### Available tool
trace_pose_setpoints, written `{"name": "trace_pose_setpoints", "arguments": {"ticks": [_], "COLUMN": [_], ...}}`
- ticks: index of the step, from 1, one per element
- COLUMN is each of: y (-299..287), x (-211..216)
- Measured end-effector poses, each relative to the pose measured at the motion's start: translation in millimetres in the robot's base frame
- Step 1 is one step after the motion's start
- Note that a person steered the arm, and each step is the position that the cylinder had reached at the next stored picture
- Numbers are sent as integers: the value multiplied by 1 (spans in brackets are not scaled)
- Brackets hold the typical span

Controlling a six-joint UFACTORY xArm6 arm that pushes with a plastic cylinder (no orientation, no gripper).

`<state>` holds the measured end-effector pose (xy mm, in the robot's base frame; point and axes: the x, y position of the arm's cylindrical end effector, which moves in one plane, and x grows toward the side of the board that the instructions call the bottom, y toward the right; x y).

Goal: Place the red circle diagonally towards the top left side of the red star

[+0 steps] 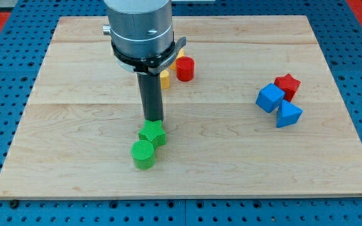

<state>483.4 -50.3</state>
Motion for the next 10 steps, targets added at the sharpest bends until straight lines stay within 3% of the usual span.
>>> {"name": "trace_pose_setpoints", "arguments": {"ticks": [2,4,6,9,10], "y": [47,37,69,88,133], "x": [-43,-87,-134,-139,-154]}}
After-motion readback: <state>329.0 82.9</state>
